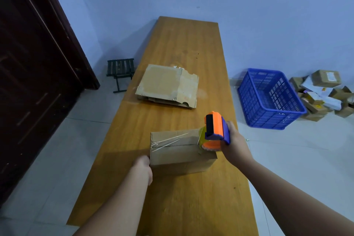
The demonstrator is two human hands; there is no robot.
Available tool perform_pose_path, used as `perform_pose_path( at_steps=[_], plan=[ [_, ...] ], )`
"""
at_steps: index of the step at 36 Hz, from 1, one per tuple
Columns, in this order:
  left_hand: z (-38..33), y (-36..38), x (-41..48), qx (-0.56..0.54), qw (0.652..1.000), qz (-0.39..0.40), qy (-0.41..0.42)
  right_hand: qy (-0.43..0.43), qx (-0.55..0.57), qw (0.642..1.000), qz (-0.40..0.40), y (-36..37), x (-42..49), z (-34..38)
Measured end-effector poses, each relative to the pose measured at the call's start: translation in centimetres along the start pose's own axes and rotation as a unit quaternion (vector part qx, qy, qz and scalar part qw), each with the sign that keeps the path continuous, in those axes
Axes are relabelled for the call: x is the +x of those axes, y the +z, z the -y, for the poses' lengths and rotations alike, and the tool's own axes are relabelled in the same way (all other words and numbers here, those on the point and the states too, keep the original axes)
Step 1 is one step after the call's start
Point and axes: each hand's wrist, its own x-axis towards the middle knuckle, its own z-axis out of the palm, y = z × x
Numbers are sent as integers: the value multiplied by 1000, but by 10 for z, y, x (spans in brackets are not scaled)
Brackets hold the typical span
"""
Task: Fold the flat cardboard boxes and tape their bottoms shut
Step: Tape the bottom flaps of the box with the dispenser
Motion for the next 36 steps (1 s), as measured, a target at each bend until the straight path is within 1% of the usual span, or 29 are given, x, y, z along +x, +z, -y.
perform_pose_path(
  at_steps=[1, 3, 5, 6, 8, 10, 13, 15, 17, 23, 29, 31, 34, 36],
  plan=[
    [3, 0, -1, 3, 1000, -7, 9, 0, -1, 1000, 1, 0, 0, 0],
    [7, 1, 3, 12, 993, -61, 101, 1, -4, 1000, 3, -1, 0, 0],
    [10, -1, -2, 33, 964, -127, 230, 0, -5, 1000, 2, -1, 0, 0],
    [10, -3, -8, 44, 945, -145, 288, -1, -5, 1000, 1, 0, 0, 0],
    [13, -5, -18, 77, 908, -147, 384, 0, -4, 1000, -1, 1, 0, 0],
    [18, -4, -25, 128, 885, -117, 431, 2, -9, 1000, 0, 0, 0, 0],
    [28, -2, -27, 201, 864, -79, 456, -3, -10, 1000, -3, 1, 0, -3],
    [34, -3, -24, 217, 851, -52, 476, -7, -9, 1000, -2, 2, 0, -3],
    [39, -4, -21, 219, 845, -33, 486, -7, -7, 1000, 0, 2, 0, -3],
    [31, -9, -19, 183, 853, -43, 487, -3, -3, 1000, 10, 0, 0, -3],
    [3, -13, -10, 217, 853, -48, 473, -6, -9, 1000, 11, -1, 0, -4],
    [-4, -13, -9, 259, 830, -59, 491, -9, -9, 1000, 9, -1, 1, -4],
    [-9, -13, -9, 347, 764, -102, 534, -7, -8, 1000, 14, -1, 1, -4],
    [-12, -13, -6, 378, 733, -124, 552, -4, -4, 1000, 15, 0, 1, -4]
  ],
)
